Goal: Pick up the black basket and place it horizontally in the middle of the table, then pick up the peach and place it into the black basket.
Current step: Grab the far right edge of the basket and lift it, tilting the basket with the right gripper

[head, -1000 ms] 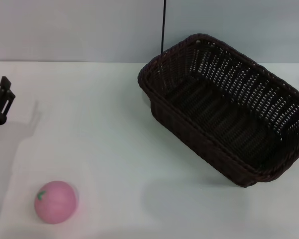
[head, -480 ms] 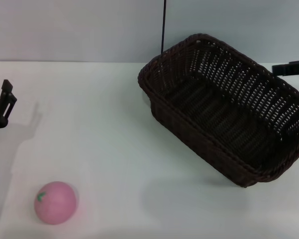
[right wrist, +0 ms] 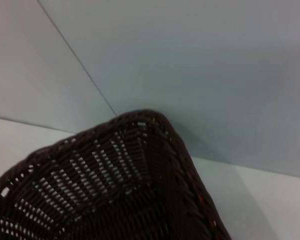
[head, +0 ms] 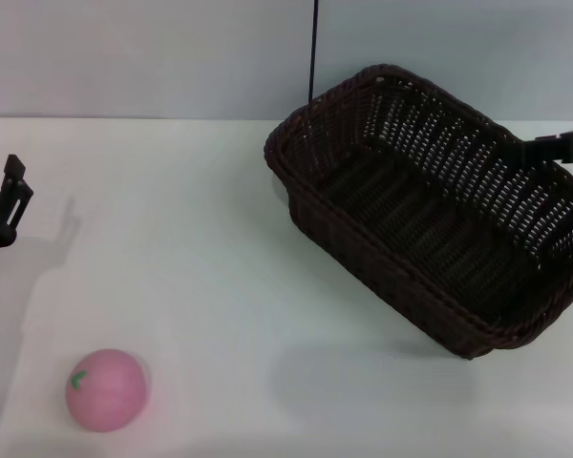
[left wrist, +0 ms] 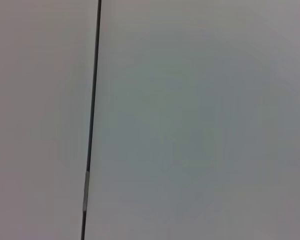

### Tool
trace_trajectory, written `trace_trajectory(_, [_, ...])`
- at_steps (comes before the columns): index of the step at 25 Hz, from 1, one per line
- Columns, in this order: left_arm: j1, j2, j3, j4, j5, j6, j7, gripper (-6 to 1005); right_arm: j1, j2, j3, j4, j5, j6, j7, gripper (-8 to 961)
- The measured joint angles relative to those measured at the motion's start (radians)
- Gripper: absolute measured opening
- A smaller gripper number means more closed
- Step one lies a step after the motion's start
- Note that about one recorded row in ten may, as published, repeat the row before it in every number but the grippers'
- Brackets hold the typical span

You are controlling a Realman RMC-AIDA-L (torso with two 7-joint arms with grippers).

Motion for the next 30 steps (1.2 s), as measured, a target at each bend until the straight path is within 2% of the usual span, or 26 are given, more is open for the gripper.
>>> trace_trajectory(15, [-0.013, -0.002, 0.002, -0.004, 0.000, -0.016, -0.004, 827, -0.004, 0.006, 0.008, 0.101, 0.033, 0.108, -0.080, 598])
trace_trajectory(24, [-0.013, -0.002, 0.002, -0.015, 0.000, -0.031, -0.007, 826, -0.005, 0.010, 0.004, 0.126, 0.092, 0.119, -0.164, 339])
trace_trajectory(28, [-0.013, -0.002, 0.001, -0.017, 0.000, -0.032, -0.002, 825, 0.003, 0.012, 0.002, 0.123, 0.113, 0.048, -0.295, 218])
trace_trajectory(30, [-0.012, -0.002, 0.008, -0.015, 0.000, -0.034, -0.002, 825, 0.013, 0.012, -0.002, 0.123, 0.116, 0.011, -0.342, 204])
